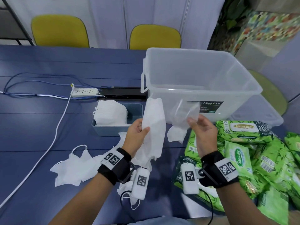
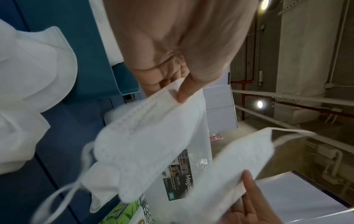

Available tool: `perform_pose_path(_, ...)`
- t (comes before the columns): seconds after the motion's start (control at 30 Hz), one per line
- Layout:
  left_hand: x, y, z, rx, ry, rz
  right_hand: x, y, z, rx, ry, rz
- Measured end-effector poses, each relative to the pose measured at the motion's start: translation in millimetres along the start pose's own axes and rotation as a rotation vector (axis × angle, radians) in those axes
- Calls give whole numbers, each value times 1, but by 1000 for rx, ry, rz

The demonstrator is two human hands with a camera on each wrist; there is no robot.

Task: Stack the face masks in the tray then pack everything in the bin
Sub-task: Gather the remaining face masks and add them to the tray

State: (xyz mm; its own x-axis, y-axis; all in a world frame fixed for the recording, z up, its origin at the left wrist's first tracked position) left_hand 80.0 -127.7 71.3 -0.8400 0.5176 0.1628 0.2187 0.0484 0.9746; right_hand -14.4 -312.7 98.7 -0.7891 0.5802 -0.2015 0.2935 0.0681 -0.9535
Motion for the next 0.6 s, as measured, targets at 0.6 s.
perform_pose_path(0.6, 0, -12, -17, -89, 32, -23, 4, 52, -49, 440, -23, -218)
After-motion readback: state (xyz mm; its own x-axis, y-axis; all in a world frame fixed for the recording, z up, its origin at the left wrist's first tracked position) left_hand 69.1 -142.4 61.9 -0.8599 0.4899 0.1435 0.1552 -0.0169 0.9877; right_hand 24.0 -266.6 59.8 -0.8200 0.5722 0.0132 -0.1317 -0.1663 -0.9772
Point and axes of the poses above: each hand's wrist, its own x-axis away from the middle knuckle, its own z-axis out of the back of the hand, y = z × x, the point moved 1 cm from there along -x, towards the middle knuckle, and after that the axes turned 5 degrees about -y, right-handed, at the moved point
